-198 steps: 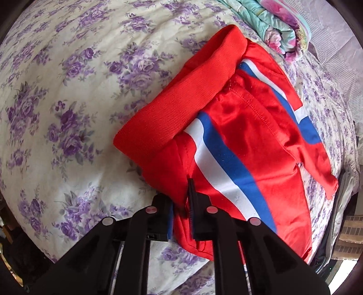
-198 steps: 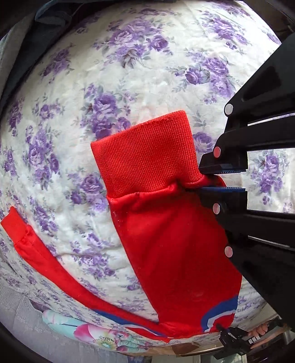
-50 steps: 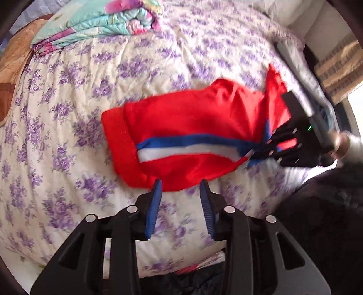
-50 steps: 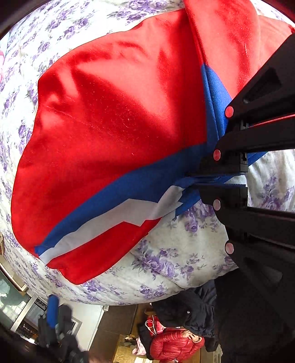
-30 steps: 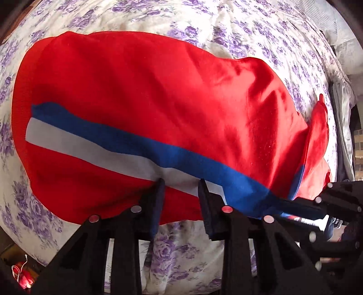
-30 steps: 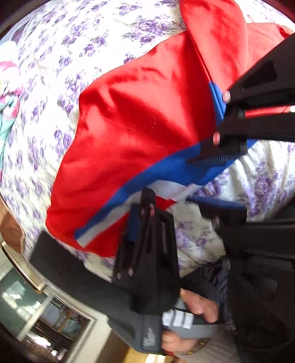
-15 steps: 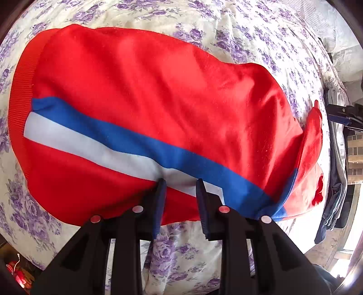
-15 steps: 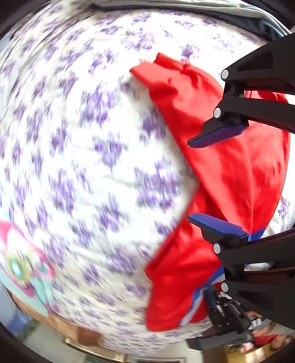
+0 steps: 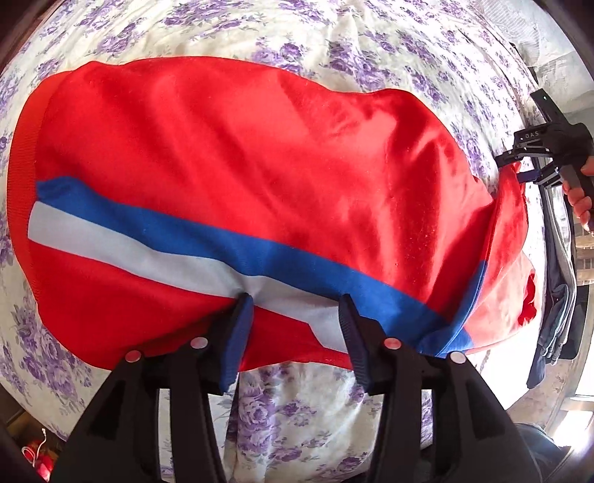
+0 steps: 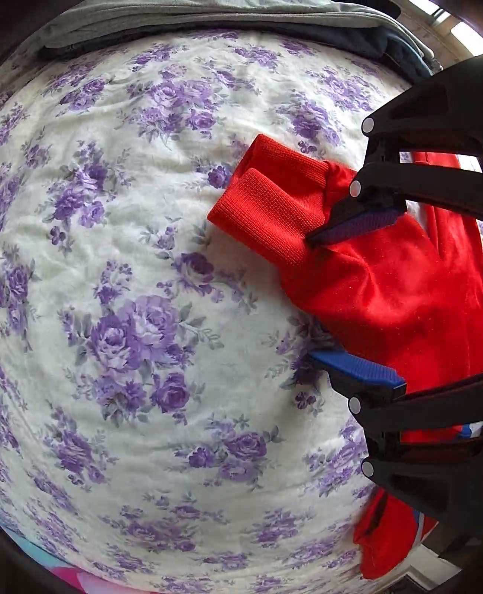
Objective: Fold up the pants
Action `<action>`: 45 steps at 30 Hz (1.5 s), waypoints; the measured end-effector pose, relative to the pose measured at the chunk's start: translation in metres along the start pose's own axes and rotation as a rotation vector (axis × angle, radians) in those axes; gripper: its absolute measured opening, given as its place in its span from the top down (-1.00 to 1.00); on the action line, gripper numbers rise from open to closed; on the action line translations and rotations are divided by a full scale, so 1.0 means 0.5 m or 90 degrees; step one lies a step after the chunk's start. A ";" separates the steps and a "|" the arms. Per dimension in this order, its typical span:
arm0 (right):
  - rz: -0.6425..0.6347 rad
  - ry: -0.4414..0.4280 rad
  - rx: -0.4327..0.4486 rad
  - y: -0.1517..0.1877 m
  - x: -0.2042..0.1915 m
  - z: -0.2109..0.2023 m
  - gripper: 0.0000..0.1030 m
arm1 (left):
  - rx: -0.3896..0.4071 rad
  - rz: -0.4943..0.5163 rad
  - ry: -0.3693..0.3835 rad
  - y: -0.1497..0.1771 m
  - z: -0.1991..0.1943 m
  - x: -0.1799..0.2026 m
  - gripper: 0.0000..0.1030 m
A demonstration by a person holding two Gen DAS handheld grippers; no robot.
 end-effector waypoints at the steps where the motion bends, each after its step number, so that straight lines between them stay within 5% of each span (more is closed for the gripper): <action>1: -0.013 0.019 0.010 0.006 -0.003 -0.003 0.44 | -0.001 0.008 -0.005 0.000 0.001 0.003 0.02; 2: -0.023 0.019 0.013 0.009 0.005 -0.010 0.69 | -0.001 0.015 -0.009 0.001 0.001 0.005 0.00; 4: -0.010 -0.018 0.023 0.059 0.008 -0.040 0.77 | -0.002 0.028 -0.015 0.001 0.001 0.008 -0.02; 8: 0.018 -0.115 0.088 0.103 0.078 -0.144 0.80 | -0.006 0.036 -0.015 0.001 0.002 0.011 -0.05; 13: 0.082 -0.219 0.166 0.250 0.192 -0.249 0.80 | -0.010 0.023 0.004 -0.004 0.004 0.019 -0.06; 16: 0.150 -0.245 0.175 0.358 0.253 -0.217 0.80 | -0.010 0.019 0.017 -0.004 0.004 0.015 -0.06; 20: 0.243 -0.239 0.090 0.489 0.262 -0.019 0.80 | -0.019 0.038 0.011 -0.004 0.001 0.011 -0.12; 24: 0.289 -0.297 0.116 0.503 0.247 0.010 0.84 | -0.029 0.057 -0.020 -0.009 -0.011 0.020 -0.10; 27: 0.248 -0.290 0.113 0.503 0.237 -0.007 0.75 | -0.007 0.072 -0.038 -0.020 -0.036 0.039 -0.08; 30: 0.197 -0.261 0.097 0.516 0.220 -0.029 0.60 | 0.031 0.079 -0.006 -0.031 -0.070 0.074 -0.07; 31: 0.168 -0.237 0.096 0.522 0.213 -0.040 0.32 | 0.043 0.080 0.009 -0.037 -0.078 0.088 -0.07; 32: 0.128 -0.205 0.099 0.528 0.205 -0.053 0.25 | 0.051 0.082 0.021 -0.040 -0.082 0.103 -0.07; 36: -0.034 -0.087 0.096 0.543 0.148 -0.100 0.25 | 0.041 0.086 0.039 -0.027 -0.042 0.145 -0.07; 39: -0.101 -0.174 0.135 0.502 0.040 -0.165 0.25 | 0.004 0.075 0.034 0.006 0.011 0.136 -0.07; 45: -0.321 -0.291 0.281 0.315 -0.272 -0.241 0.03 | 0.024 0.108 0.020 0.026 0.020 0.127 -0.10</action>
Point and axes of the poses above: each gripper's, at about its wrist camera, not at the fingertips, and z roughly the way its jaws point, x to its right, y to its underside, the point moved 9 cm from there along z, roughly the way its jaws point, and after that the axes turned 12 degrees about x, right-handed, at the moved point
